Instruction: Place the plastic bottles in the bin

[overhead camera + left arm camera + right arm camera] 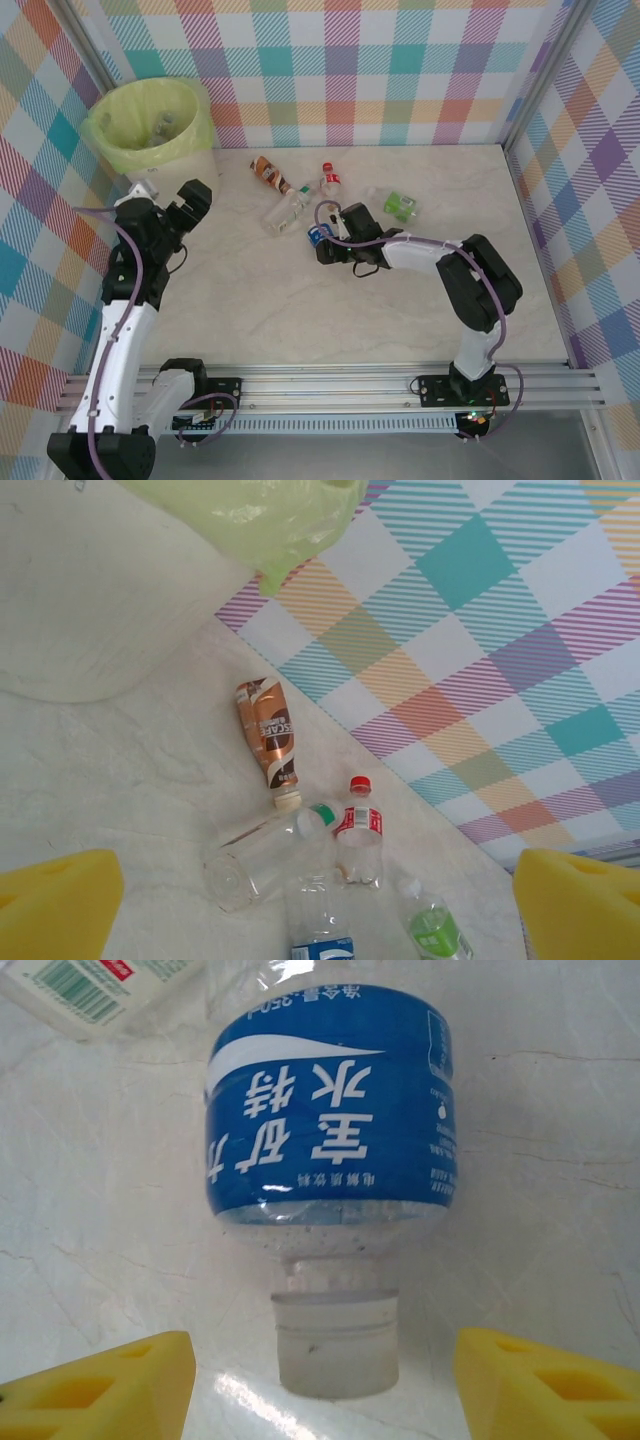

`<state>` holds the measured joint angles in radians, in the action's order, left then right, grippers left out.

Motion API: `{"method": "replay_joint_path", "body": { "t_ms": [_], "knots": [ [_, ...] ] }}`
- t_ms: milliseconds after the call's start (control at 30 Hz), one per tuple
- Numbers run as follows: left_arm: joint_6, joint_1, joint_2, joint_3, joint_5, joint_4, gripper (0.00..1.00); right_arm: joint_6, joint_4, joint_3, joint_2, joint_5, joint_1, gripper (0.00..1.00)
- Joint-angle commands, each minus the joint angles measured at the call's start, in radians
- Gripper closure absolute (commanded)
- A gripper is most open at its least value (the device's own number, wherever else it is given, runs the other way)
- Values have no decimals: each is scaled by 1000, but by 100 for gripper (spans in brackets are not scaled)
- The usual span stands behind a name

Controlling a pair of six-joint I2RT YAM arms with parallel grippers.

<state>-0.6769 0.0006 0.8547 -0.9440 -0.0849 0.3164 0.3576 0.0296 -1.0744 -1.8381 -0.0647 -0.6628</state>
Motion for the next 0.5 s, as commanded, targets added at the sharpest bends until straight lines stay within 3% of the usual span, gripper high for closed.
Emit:
{"method": "replay_joint_path", "body": {
  "t_ms": [0,300,467],
  "knots": [
    [10,-5,-20,10,14,92,0,-6,16,-33,-32,-17,-8,32],
    [-49,-6,27,68,-69,39,0,10,-43,-37,-84,-2,-7,42],
    [-100,-8,78,82,-164,-2,0,33,-129,23,-57,2,-9,53]
  ]
}}
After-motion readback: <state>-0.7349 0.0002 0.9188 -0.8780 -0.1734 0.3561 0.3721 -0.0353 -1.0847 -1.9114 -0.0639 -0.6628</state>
